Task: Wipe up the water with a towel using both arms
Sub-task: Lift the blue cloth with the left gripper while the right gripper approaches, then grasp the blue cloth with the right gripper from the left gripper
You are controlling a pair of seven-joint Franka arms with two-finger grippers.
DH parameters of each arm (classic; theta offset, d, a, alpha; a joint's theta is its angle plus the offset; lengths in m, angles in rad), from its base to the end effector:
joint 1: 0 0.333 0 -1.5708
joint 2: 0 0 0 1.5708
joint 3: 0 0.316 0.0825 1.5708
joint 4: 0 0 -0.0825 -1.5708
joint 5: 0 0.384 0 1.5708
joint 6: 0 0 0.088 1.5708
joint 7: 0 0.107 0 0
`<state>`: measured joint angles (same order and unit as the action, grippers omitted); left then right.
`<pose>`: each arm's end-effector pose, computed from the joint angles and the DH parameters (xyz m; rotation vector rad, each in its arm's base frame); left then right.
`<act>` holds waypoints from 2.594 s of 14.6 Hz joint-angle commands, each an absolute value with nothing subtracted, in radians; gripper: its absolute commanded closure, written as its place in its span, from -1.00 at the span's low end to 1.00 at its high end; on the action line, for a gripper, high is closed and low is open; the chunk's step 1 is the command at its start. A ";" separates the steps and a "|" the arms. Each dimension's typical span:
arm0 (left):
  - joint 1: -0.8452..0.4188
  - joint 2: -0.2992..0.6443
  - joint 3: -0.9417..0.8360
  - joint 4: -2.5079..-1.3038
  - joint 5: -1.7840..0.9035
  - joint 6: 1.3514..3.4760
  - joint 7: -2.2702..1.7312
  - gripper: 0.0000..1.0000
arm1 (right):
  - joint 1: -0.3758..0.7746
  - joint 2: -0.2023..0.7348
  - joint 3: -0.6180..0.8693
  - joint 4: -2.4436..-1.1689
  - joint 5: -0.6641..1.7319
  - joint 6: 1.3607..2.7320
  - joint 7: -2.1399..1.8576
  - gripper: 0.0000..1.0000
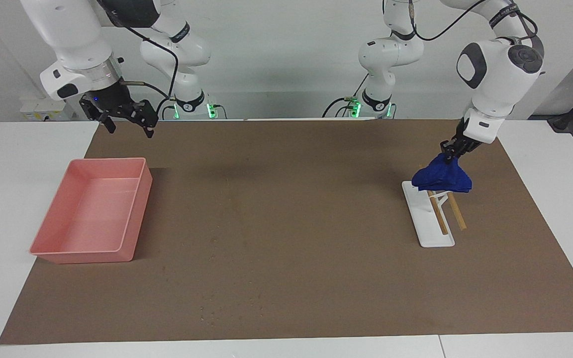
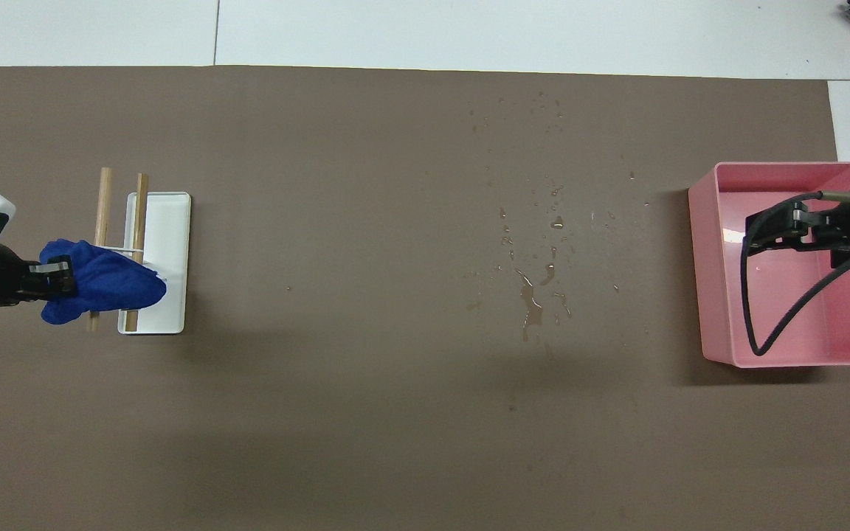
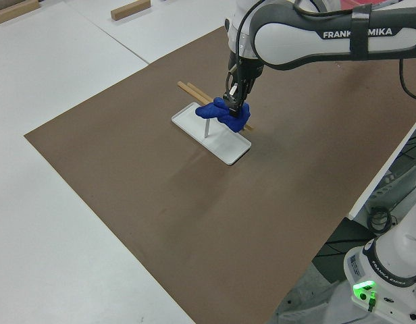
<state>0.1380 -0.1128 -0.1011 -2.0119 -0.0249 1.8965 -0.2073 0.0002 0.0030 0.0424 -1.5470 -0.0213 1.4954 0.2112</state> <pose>0.5241 0.0159 0.5030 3.1047 0.3946 -0.0065 0.5473 0.0209 0.6276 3.1015 -0.2637 -0.0801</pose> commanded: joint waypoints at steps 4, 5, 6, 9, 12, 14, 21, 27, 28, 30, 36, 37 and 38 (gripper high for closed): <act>0.085 -0.071 -0.101 -1.790 -0.205 1.758 -0.513 1.00 | -0.008 -0.018 0.046 -1.572 -0.008 1.525 0.225 -1.00; 0.054 -0.071 -0.101 -1.769 -0.219 1.761 -0.605 1.00 | -0.002 -0.018 0.046 -1.572 -0.006 1.526 0.241 -1.00; 0.023 -0.071 -0.101 -1.755 -0.239 1.770 -0.691 1.00 | 0.003 -0.018 0.051 -1.572 -0.005 1.532 0.268 -1.00; -0.061 -0.072 -0.101 -1.741 -0.308 1.802 -0.963 1.00 | 0.011 -0.014 0.055 -1.571 0.102 1.555 0.420 -1.00; -0.127 -0.081 -0.103 -1.741 -0.380 1.821 -1.138 1.00 | 0.064 -0.003 0.055 -1.562 0.146 1.577 0.614 -0.98; -0.149 -0.083 -0.103 -1.744 -0.466 1.865 -1.318 1.00 | 0.083 0.003 0.055 -1.562 0.211 1.618 0.830 -0.98; -0.277 -0.078 -0.112 -1.769 -0.688 2.117 -1.658 1.00 | 0.202 0.054 0.057 -1.537 0.420 1.749 1.304 -0.97; -0.452 -0.084 -0.112 -1.805 -0.716 2.250 -1.738 1.00 | 0.285 0.092 0.060 -1.517 0.500 1.890 1.455 -0.96; -0.472 -0.083 -0.112 -1.809 -0.716 2.296 -1.750 1.00 | 0.288 0.109 0.060 -1.494 0.505 1.916 1.475 -0.95; -0.508 -0.077 -0.112 -1.809 -0.716 2.368 -1.785 1.00 | 0.298 0.109 0.060 -1.500 0.505 1.931 1.479 -0.95; -0.526 -0.067 -0.112 -1.809 -0.716 2.468 -1.818 1.00 | 0.304 0.083 0.058 -1.543 0.489 1.842 1.471 -0.88; -0.525 -0.067 -0.112 -1.809 -0.716 2.468 -1.818 1.00 | 0.302 0.084 0.058 -1.543 0.489 1.861 1.471 -0.59; -0.525 -0.067 -0.112 -1.810 -0.716 2.468 -1.818 1.00 | 0.299 0.087 0.058 -1.542 0.489 1.870 1.468 0.17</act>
<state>-0.5114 -0.0633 -0.1225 -1.8012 -0.6955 2.4406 -1.8090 0.3082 0.0913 0.0563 -1.5379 0.4853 1.8544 1.4645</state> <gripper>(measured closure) 0.819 0.053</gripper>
